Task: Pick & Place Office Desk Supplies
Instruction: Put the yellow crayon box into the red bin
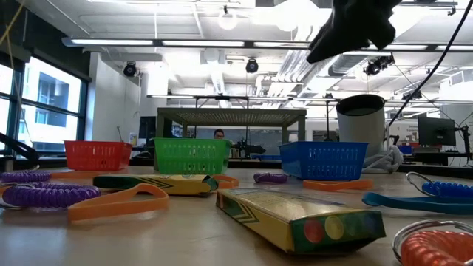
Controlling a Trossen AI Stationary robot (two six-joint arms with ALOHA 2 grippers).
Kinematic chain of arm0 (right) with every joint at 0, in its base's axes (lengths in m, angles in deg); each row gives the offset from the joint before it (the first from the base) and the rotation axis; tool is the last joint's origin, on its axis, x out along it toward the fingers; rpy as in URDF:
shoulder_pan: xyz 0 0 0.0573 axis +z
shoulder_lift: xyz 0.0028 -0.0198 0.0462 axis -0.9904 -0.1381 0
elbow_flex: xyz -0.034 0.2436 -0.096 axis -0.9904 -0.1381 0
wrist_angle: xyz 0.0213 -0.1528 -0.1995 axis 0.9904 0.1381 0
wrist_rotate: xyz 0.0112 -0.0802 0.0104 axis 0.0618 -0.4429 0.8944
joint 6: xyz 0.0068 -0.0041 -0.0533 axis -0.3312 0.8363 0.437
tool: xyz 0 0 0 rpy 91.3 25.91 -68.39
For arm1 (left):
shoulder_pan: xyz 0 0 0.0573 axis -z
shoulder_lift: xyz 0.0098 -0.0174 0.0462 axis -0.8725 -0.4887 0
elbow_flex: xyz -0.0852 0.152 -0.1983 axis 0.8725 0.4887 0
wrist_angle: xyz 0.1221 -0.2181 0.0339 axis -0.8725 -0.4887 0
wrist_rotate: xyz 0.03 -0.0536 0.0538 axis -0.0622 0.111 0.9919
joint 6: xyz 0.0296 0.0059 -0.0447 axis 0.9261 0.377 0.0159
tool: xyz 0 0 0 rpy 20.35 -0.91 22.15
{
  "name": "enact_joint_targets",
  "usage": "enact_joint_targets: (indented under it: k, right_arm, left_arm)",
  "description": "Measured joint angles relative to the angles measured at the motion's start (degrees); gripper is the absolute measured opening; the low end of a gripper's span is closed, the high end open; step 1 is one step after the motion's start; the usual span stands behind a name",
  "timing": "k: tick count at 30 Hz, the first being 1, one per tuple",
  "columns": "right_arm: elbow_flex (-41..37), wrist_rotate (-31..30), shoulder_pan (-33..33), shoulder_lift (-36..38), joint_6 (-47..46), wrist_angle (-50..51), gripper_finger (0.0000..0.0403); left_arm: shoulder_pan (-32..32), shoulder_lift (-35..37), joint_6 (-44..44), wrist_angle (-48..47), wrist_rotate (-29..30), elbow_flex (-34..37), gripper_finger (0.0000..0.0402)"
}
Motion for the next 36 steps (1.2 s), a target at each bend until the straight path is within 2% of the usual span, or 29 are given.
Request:
enact_joint_targets:
  k: [9, 15, 36]
  right_arm:
    - [0.0, 7.1, 0.4, 0.0, -0.3, 0.7, 0.0201]
    - [0.0, 7.1, 0.5, 0.0, -0.2, 0.5, 0.0201]
    - [0.0, 7.2, 1.6, 0.0, -0.1, 0.2, 0.0201]
  left_arm:
    - [0.3, -2.5, -2.5, -1.1, 0.2, 0.0, 0.0172]
    - [0.8, -2.8, -2.8, -2.1, -0.8, 0.0, 0.0169]
    - [0.3, -6.1, -0.3, -1.2, 1.9, -0.2, 0.0161]
